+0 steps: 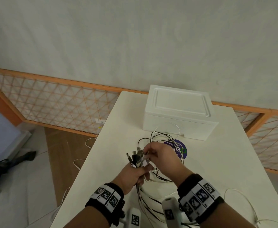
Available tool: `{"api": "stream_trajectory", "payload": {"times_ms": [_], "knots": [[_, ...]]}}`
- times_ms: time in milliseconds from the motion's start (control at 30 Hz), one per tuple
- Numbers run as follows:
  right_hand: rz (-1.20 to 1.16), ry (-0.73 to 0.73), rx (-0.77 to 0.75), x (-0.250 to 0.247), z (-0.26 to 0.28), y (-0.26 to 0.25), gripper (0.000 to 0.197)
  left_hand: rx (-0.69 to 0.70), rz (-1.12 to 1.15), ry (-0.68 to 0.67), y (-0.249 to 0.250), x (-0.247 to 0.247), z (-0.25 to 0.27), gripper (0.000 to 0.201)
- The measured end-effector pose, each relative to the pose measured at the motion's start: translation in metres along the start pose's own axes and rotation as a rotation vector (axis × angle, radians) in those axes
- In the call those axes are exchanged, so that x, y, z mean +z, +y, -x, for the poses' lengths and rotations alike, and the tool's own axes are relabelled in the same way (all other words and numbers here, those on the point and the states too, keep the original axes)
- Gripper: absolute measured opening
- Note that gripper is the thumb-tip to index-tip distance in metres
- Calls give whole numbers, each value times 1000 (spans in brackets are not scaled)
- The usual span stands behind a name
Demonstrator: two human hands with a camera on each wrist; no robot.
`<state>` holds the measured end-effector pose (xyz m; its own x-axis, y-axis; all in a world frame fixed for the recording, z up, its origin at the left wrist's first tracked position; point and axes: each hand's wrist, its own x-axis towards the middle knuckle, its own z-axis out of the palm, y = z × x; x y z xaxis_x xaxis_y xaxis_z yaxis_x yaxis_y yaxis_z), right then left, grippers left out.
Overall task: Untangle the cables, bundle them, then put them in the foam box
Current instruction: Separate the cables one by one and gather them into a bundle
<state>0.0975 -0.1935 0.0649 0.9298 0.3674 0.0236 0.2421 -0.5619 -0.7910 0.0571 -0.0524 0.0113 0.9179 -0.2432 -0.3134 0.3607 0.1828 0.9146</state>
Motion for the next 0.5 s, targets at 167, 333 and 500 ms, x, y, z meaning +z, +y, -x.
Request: {"api": "stream_trajectory", "payload": {"times_ms": [167,333,500], "knots": [[-146,43,-14,8,5,-3,34,9,9,-33,5,1,2,28],[-302,116,37,18,15,7,45,-29,196,72,6,-1,1,40],[-127,-307,149,38,28,41,23,74,273,176,16,-6,-3,42]]}}
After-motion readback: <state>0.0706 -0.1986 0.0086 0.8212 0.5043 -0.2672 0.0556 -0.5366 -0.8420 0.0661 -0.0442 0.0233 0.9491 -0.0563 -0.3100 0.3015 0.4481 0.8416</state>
